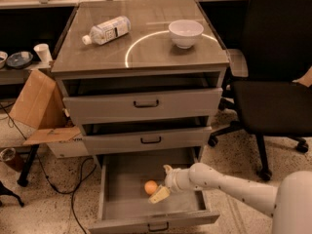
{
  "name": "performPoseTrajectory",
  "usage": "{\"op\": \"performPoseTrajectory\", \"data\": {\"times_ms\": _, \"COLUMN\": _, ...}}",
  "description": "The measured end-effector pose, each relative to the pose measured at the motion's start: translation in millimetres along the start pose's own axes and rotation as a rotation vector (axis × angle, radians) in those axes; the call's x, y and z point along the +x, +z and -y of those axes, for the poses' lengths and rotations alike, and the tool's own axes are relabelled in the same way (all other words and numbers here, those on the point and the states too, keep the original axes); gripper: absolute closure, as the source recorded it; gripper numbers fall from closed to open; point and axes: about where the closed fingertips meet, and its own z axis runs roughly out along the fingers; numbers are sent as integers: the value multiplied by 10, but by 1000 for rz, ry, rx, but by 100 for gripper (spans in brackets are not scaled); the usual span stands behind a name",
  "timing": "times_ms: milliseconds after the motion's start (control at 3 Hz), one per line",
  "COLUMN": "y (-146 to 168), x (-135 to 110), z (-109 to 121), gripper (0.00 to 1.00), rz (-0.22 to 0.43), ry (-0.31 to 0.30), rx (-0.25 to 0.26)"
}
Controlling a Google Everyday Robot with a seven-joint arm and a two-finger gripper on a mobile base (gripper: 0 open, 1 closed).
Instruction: Pick orange from bottom drawer and place on counter
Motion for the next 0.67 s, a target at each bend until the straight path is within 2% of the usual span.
{"op": "performPoseTrajectory", "data": {"times_ms": 333, "y": 302, "x": 68, "z": 33, "gripper": 0, "rz": 72, "ry": 6, "rx": -11}}
{"op": "performPoseTrajectory", "data": {"times_ms": 667, "y": 303, "x": 68, "z": 32, "gripper": 0, "rz": 72, "ry": 6, "rx": -11}}
